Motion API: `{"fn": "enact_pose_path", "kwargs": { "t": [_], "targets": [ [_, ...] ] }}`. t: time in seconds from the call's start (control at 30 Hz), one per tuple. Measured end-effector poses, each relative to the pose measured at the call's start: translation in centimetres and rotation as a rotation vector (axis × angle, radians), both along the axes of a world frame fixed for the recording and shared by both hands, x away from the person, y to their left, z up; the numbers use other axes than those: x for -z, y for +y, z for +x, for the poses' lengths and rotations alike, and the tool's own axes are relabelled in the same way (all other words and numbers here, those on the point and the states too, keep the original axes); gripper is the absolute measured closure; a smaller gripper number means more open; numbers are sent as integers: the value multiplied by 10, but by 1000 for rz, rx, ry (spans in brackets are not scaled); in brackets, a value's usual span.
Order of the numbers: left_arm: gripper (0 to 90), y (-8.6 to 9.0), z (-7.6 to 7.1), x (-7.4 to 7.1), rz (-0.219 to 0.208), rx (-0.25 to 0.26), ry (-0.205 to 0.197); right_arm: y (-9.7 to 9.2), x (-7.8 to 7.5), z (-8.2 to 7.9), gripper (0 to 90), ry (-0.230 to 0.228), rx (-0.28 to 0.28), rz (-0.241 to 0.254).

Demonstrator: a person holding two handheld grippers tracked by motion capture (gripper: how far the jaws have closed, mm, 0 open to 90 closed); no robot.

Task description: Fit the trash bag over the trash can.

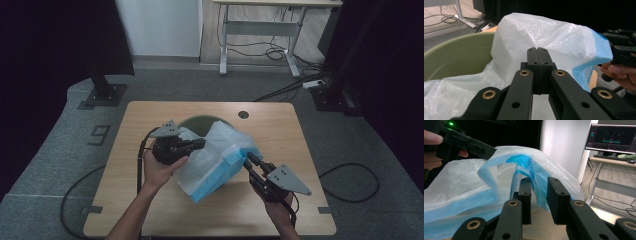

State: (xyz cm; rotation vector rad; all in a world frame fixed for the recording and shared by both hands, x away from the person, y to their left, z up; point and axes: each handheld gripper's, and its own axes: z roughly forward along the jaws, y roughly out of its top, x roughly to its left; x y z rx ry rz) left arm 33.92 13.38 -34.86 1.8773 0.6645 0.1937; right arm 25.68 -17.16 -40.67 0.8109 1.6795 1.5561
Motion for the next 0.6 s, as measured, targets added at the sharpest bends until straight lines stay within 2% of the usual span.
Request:
{"fn": "enact_pose_path", "kwargs": {
  "t": [0.13, 0.17, 0.2, 0.3, 0.6],
  "targets": [
    [900, 3, 2, 0, -10, -14, 4, -2, 1, -5, 740, 1, -4, -3],
    [900, 4, 3, 0, -12, -17, 2, -3, 1, -5, 762, 2, -5, -3],
    [900, 5, 4, -1, -18, -18, 4, -5, 0, -5, 836, 4, 4, -3],
    [900, 6, 4, -1, -25, -19, 8, -6, -1, -5, 884, 6, 17, -7],
    [900, 24, 12, -4, -53, -62, 11, -14, 10, -8, 887, 25, 22, -11]
  ]
}}
